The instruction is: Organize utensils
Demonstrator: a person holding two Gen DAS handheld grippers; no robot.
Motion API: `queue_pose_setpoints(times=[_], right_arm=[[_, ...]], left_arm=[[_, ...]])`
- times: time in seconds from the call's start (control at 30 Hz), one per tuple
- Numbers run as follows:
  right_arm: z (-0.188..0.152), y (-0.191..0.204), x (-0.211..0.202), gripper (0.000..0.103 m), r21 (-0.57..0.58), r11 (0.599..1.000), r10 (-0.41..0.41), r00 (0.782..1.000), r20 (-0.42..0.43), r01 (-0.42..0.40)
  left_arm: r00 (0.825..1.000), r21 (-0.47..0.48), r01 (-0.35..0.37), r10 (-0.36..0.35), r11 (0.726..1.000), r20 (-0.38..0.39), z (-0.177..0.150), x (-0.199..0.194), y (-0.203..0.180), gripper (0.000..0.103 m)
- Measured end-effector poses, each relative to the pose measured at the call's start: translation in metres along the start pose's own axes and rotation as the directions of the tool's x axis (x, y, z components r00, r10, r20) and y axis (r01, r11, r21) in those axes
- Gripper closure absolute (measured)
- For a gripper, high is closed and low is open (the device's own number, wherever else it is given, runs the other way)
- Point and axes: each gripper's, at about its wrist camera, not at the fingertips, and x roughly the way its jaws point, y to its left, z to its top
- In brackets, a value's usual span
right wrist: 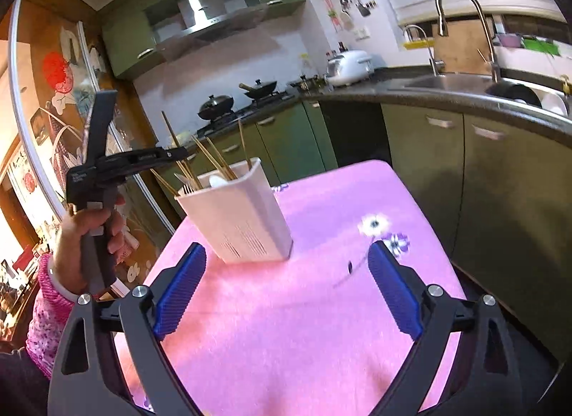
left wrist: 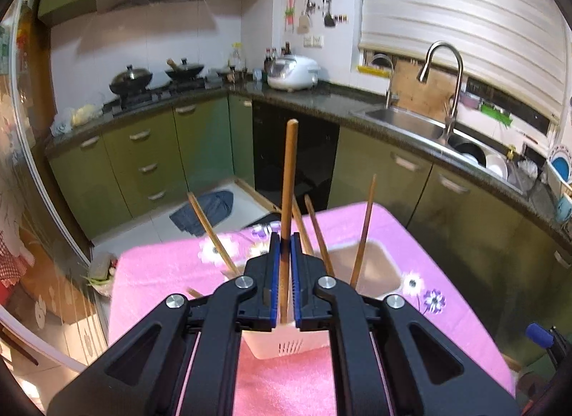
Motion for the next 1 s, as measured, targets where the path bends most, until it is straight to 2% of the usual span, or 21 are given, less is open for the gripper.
queue_pose_setpoints(times=[0.07, 0.1, 0.2, 0.27, 0.3, 0.33, 0.47, 0.53, 0.7, 1.0], right_arm=[[-0.003, -0.001, -0.002, 0.012, -0.002, 1.0, -0.004, 1.0, 0.001, 0.004], [-0.005, -0.001, -0.003, 0.012, -0.004, 1.0, -0.001, 1.0, 0.001, 0.001], [-0.006, 0.001, -0.002, 0.01, -0.018, 1.0, 0.007, 1.0, 0.003, -0.007], [-0.002, 0.007, 0.001, 0.005, -0.023, 1.0, 0.02, 1.0, 0.003, -0.019], [0.001, 0.01, 0.004, 0.004, -0.024, 0.999, 0.024, 1.0, 0.002, -0.024], [0.0, 0.011, 0.004, 0.004, -0.027, 0.999, 0.026, 1.0, 0.002, -0.026], [0.002, 0.015, 0.003, 0.004, -0.033, 0.999, 0.031, 0.999, 0.007, -0.031], [0.001, 0.018, 0.002, 0.004, -0.04, 0.999, 0.03, 1.0, 0.007, -0.03], [0.0, 0.026, -0.001, 0.004, -0.058, 0.998, 0.034, 0.999, 0.004, -0.034], [-0.005, 0.049, -0.022, 0.004, -0.131, 0.991, 0.042, 0.999, 0.029, -0.038]], left_arm=[[1.0, 0.001, -0.005, 0.005, 1.0, -0.024, -0.008, 0.01, 0.0, 0.097], [1.0, 0.002, -0.008, 0.008, 1.0, -0.03, -0.011, 0.014, 0.0, 0.094], [1.0, -0.005, -0.011, 0.011, 1.0, -0.019, -0.022, 0.017, 0.003, 0.059], [1.0, 0.004, -0.011, 0.011, 1.0, -0.005, -0.026, 0.013, 0.0, 0.055], [1.0, 0.015, -0.023, 0.023, 1.0, 0.003, -0.028, 0.009, -0.003, 0.049], [0.999, 0.018, -0.036, 0.035, 0.999, 0.013, -0.03, 0.005, -0.004, 0.038], [0.997, 0.012, -0.037, 0.036, 0.999, 0.065, -0.034, -0.019, -0.006, 0.026], [0.994, 0.004, -0.048, 0.047, 0.999, 0.095, -0.036, -0.036, -0.006, 0.017], [0.988, -0.035, -0.056, 0.061, 0.998, 0.14, -0.045, -0.077, -0.003, 0.007], [0.982, -0.08, -0.075, 0.087, 0.994, 0.166, -0.076, -0.143, -0.002, 0.007]])
